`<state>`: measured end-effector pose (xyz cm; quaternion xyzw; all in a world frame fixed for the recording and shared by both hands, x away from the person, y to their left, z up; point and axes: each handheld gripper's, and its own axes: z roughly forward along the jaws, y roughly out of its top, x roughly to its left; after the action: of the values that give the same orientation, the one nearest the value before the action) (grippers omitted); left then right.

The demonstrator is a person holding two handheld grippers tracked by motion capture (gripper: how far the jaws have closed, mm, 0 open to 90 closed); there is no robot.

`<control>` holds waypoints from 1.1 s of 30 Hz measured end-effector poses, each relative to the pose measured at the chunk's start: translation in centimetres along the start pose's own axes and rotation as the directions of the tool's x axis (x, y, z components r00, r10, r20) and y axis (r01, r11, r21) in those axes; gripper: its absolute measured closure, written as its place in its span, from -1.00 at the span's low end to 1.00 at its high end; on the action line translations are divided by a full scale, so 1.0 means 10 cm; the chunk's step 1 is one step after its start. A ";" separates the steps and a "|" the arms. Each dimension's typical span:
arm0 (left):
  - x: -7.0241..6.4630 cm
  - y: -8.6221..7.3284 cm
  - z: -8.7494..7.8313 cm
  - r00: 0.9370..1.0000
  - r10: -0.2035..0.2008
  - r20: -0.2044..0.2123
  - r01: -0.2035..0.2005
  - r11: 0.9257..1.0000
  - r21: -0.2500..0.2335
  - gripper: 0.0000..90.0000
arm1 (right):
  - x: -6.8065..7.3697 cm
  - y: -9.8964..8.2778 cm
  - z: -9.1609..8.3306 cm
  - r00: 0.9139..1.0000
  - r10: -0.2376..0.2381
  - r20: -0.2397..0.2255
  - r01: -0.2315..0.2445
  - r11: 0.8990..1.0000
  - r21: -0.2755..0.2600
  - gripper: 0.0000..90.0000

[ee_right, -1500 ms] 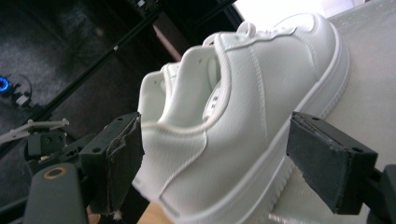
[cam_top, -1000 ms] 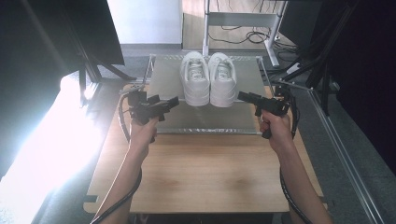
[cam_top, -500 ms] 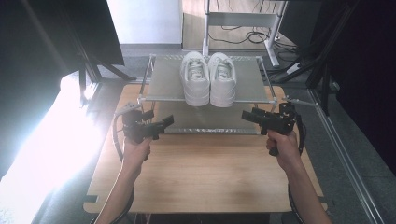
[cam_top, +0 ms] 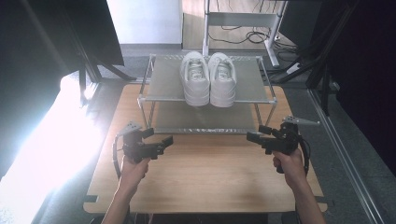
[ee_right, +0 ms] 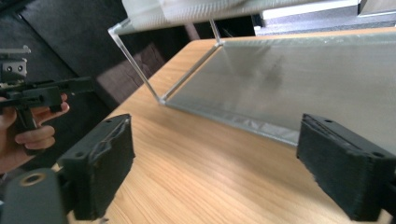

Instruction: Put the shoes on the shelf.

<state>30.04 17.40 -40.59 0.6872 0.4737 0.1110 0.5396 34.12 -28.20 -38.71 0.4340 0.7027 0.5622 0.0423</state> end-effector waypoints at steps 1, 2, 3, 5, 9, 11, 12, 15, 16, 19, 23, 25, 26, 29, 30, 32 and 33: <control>0.00 -0.02 0.00 1.000 0.003 -0.001 -0.003 1.000 0.004 -0.92 | 0.00 -0.04 -0.01 1.000 -0.007 0.007 0.007 1.000 0.007 -0.83; 0.00 -0.06 -0.01 1.000 0.005 -0.004 -0.005 1.000 0.007 -0.92 | 0.01 -0.06 -0.02 1.000 -0.011 0.010 0.011 1.000 0.010 -0.87; 0.01 -0.09 -0.02 1.000 0.008 -0.008 -0.008 1.000 0.011 -0.92 | 0.00 -0.09 -0.02 1.000 -0.022 0.017 0.022 1.000 0.015 -0.89; 0.01 -0.14 -0.03 1.000 0.012 -0.013 -0.012 1.000 0.017 -0.93 | 0.00 -0.15 -0.04 0.999 -0.031 0.032 0.030 0.999 0.025 -0.93; 0.00 -0.26 -0.04 0.999 0.035 -0.034 -0.034 0.999 0.040 -0.95 | 0.00 -0.29 -0.04 0.997 -0.040 0.066 0.037 0.998 0.044 -1.00; -0.02 -0.30 -0.04 0.998 0.047 -0.045 -0.045 0.998 0.049 -0.97 | -0.01 -0.35 -0.04 0.996 -0.048 0.080 0.044 0.998 0.055 -1.00; -0.02 -0.33 -0.04 0.997 0.054 -0.051 -0.051 0.997 0.052 -0.97 | -0.01 -0.37 -0.04 0.995 -0.052 0.087 0.047 0.997 0.060 -1.00; -0.05 -0.40 -0.04 0.996 0.072 -0.061 -0.068 0.996 0.065 -0.99 | -0.02 -0.45 -0.03 0.992 -0.066 0.105 0.057 0.995 0.085 -1.00; -0.05 -0.43 -0.03 0.995 0.077 -0.063 -0.072 0.995 0.069 -0.99 | -0.01 -0.47 -0.03 0.991 -0.071 0.115 0.060 0.994 0.093 -1.00; -0.06 -0.52 -0.02 0.992 0.092 -0.080 -0.086 0.993 0.080 -1.00 | -0.01 -0.57 -0.01 0.986 -0.091 0.142 0.075 0.991 0.113 -1.00; -0.05 -0.65 0.02 0.991 0.099 -0.094 -0.090 0.991 0.102 -1.00 | -0.01 -0.69 0.02 0.979 -0.112 0.172 0.090 0.988 0.128 -1.00; -0.06 -0.70 0.04 0.988 0.111 -0.109 -0.098 0.988 0.119 -1.00 | -0.02 -0.76 0.05 0.972 -0.137 0.193 0.109 0.983 0.148 -1.00; -0.06 -0.74 0.05 0.986 0.120 -0.116 -0.105 0.986 0.128 -1.00 | -0.01 -0.78 0.06 0.969 -0.146 0.200 0.115 0.981 0.155 -1.00; -0.08 -0.81 0.08 0.982 0.141 -0.129 -0.120 0.980 0.156 -1.00 | -0.02 -0.88 0.12 0.961 -0.176 0.215 0.136 0.973 0.186 -1.00; -0.08 -0.85 0.09 0.978 0.156 -0.139 -0.131 0.976 0.172 -1.00 | -0.02 -0.90 0.13 0.959 -0.181 0.218 0.139 0.971 0.193 -1.00; -0.09 -0.89 0.12 0.973 0.175 -0.152 -0.145 0.970 0.193 -1.00 | -0.02 -0.96 0.18 0.950 -0.208 0.231 0.157 0.963 0.221 -1.00; -0.10 -0.92 0.13 0.969 0.188 -0.161 -0.153 0.966 0.210 -1.00 | -0.02 -0.98 0.19 0.947 -0.218 0.236 0.164 0.960 0.229 -1.00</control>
<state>25.53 15.47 -48.51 0.7624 0.4678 0.1714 0.4130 29.77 -26.79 -47.57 0.4350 0.7846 0.4180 0.1429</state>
